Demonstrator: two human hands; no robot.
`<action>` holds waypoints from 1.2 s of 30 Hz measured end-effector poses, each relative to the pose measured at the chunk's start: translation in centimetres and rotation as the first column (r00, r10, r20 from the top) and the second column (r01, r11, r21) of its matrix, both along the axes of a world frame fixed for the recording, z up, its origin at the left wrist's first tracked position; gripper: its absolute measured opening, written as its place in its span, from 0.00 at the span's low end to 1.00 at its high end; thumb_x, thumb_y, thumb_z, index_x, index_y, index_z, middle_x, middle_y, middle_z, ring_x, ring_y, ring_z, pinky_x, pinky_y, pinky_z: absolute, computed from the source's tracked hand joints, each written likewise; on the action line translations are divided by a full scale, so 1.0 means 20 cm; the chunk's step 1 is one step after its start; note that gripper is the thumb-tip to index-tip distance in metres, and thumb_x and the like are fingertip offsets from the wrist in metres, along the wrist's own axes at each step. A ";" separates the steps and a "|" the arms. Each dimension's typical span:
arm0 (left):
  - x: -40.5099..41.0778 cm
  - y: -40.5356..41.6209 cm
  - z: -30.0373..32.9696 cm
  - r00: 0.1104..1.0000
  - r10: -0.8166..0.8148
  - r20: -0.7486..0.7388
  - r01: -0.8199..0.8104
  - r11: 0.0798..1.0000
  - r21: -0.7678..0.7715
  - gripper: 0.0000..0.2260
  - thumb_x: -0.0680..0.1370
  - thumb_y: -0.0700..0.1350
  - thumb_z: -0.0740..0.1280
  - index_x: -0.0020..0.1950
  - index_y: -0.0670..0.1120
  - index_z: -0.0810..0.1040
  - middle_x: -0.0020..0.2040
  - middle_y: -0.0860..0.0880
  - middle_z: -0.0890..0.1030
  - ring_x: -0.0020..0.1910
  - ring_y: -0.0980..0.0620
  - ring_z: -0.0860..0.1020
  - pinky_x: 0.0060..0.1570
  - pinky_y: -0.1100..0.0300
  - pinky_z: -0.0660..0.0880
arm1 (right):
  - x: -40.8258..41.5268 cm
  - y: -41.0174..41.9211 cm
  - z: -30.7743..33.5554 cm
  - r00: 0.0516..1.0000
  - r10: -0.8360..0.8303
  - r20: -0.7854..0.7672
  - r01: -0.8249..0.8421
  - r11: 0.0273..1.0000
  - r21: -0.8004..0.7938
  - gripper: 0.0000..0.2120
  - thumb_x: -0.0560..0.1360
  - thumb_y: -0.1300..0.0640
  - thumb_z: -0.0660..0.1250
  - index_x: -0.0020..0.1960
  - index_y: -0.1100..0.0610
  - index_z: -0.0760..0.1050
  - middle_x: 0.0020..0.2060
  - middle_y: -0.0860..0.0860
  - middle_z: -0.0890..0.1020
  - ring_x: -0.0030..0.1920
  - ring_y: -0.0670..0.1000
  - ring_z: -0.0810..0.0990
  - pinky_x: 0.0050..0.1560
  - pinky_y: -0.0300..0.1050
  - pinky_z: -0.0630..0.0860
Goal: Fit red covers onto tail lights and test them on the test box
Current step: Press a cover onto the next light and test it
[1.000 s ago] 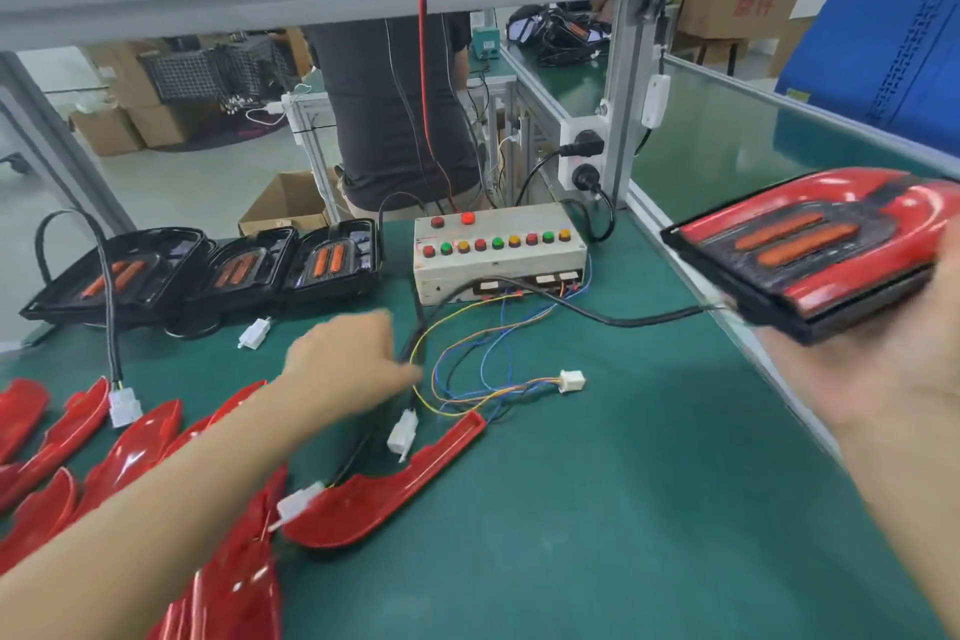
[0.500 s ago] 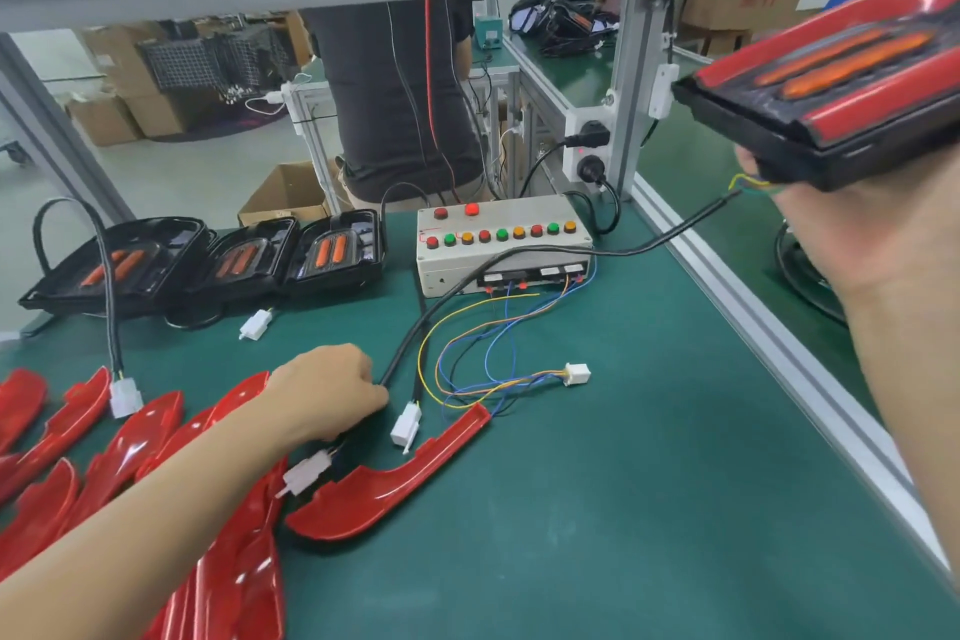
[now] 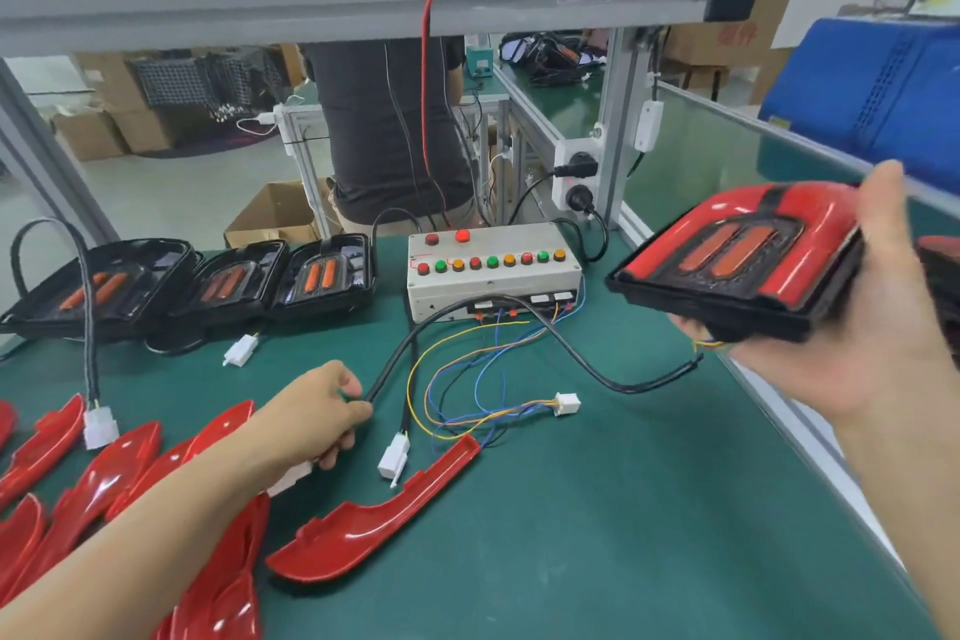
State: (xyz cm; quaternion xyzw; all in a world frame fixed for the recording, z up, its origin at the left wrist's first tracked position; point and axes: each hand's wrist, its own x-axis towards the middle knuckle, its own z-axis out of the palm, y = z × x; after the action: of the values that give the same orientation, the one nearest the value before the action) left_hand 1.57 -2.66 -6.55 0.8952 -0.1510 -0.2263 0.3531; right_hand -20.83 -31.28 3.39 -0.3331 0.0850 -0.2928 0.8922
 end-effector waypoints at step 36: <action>-0.34 -0.47 0.26 0.882 -0.374 0.287 0.472 0.687 -0.553 0.11 0.72 0.33 0.71 0.47 0.49 0.80 0.38 0.49 0.79 0.38 0.52 0.76 0.47 0.55 0.75 | 0.07 0.21 -0.15 0.590 0.335 -0.735 -0.765 0.523 -0.376 0.22 0.66 0.52 0.73 0.54 0.66 0.80 0.25 0.45 0.71 0.24 0.41 0.65 0.20 0.31 0.60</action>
State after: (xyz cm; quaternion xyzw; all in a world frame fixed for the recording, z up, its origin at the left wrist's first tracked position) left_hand -5.25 -12.16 -1.41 0.6883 -0.4445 -0.1722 0.5468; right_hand -19.47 -27.02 0.39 -0.7062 0.1246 0.1310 0.6845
